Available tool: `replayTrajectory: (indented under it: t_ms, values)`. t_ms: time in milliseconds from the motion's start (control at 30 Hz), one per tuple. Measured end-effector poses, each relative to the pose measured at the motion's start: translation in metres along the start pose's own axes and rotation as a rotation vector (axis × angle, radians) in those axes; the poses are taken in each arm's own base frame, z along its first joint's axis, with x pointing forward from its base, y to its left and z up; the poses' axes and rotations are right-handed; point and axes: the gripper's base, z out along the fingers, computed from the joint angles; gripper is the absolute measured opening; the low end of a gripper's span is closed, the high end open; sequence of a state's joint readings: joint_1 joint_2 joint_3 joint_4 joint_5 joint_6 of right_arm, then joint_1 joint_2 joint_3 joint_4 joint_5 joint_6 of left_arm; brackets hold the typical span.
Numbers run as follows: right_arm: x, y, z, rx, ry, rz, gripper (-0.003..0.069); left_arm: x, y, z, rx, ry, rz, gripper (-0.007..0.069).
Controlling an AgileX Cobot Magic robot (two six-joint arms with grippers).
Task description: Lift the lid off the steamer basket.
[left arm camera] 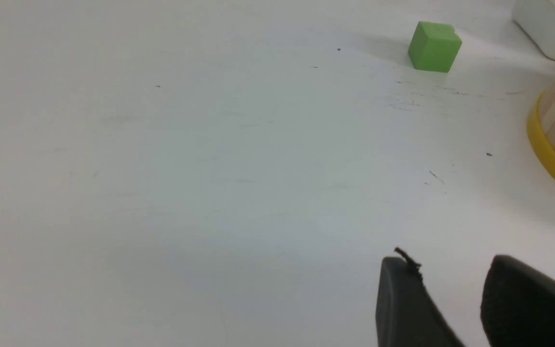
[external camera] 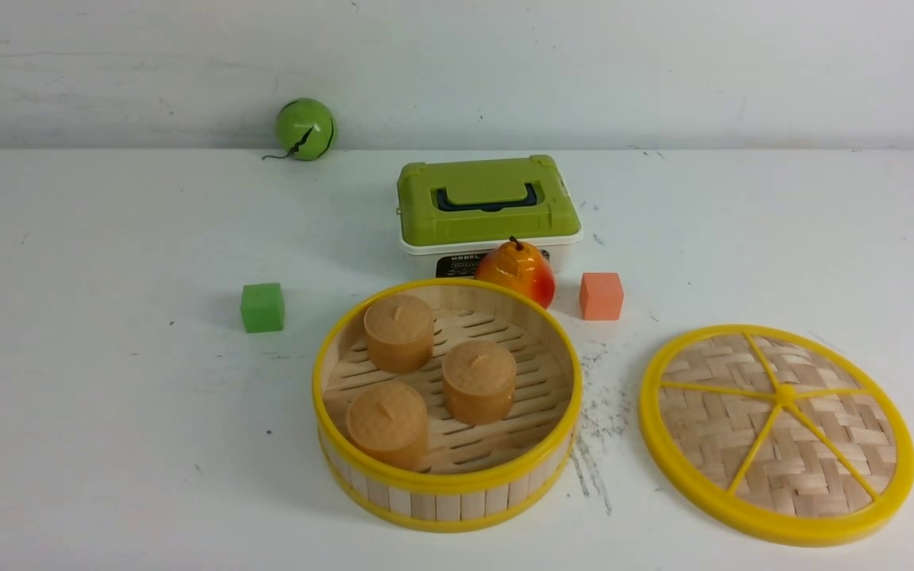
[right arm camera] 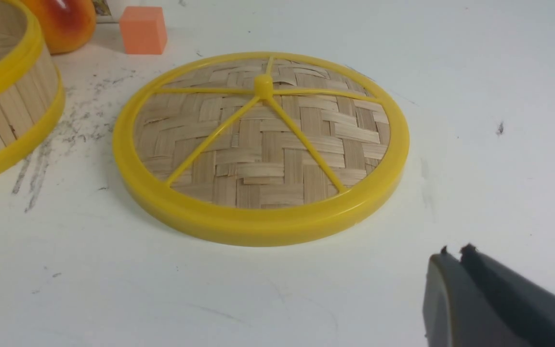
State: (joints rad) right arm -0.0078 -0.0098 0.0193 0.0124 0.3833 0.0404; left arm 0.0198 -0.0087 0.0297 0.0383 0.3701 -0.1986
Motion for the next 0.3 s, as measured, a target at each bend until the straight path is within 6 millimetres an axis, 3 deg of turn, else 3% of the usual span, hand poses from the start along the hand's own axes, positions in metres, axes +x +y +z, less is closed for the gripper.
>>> replayTrajectory:
  t_ms: [300]
  values:
    - [0.0,0.0,0.0,0.0,0.0,-0.001,0.0041,0.0,0.0,0.0,0.0,0.0,0.0,0.024]
